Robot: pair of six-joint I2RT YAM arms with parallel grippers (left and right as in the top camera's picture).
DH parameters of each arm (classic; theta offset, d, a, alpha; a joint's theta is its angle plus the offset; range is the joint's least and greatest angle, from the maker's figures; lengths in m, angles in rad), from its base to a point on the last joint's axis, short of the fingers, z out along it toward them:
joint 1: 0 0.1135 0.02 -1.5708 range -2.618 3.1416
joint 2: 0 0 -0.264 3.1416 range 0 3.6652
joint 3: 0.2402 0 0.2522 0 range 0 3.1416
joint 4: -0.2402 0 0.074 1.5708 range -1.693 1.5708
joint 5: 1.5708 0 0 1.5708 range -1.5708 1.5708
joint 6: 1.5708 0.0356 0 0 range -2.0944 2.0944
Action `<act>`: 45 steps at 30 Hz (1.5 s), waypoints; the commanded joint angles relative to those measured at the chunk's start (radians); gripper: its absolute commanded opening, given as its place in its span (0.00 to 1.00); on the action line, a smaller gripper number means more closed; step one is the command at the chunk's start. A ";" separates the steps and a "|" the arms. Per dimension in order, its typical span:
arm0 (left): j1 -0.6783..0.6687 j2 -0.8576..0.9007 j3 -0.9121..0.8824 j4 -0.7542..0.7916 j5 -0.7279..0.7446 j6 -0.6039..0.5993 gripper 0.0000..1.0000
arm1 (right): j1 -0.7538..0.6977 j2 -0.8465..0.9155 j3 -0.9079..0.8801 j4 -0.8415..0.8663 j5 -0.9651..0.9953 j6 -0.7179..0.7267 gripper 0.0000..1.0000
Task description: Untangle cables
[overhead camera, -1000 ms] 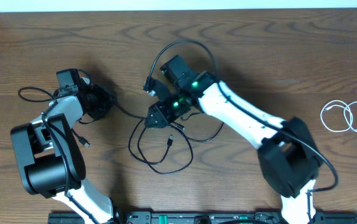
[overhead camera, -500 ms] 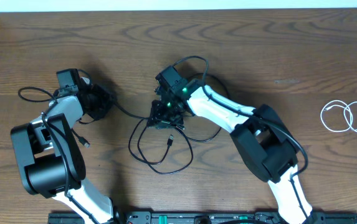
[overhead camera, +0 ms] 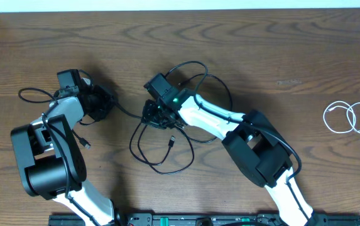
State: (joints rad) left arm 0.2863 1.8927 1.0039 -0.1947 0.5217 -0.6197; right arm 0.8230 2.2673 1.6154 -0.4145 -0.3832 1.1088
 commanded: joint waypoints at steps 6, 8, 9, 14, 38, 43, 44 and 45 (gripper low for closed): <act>0.004 -0.004 -0.018 -0.006 -0.016 -0.021 0.08 | 0.052 0.020 -0.002 -0.004 0.214 0.039 0.20; 0.004 -0.004 -0.018 -0.006 -0.016 -0.021 0.08 | 0.054 0.020 -0.002 -0.004 0.224 0.038 0.19; 0.004 -0.004 -0.018 -0.006 -0.016 -0.021 0.09 | 0.054 0.020 -0.002 -0.005 0.224 0.034 0.18; 0.004 -0.004 -0.018 -0.006 -0.016 -0.021 0.09 | 0.047 0.020 -0.002 -0.010 0.224 0.009 0.19; -0.034 -0.127 0.080 -0.410 0.070 0.207 0.69 | -0.121 0.020 -0.002 -0.005 -0.308 -0.467 0.01; -0.104 -0.126 0.080 -0.397 0.069 0.227 0.69 | -0.184 0.020 -0.002 0.066 -0.591 -0.655 0.01; -0.120 -0.126 0.080 -0.381 0.070 0.227 0.68 | -0.190 0.020 -0.002 0.068 -0.652 -0.698 0.01; -0.129 -0.126 0.080 -0.373 0.070 0.227 0.68 | -0.194 0.020 -0.002 0.068 -0.693 -0.730 0.01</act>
State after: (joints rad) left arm 0.1944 1.7763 1.0698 -0.5869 0.5961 -0.4202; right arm 0.6357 2.2719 1.6203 -0.3523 -0.7986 0.5732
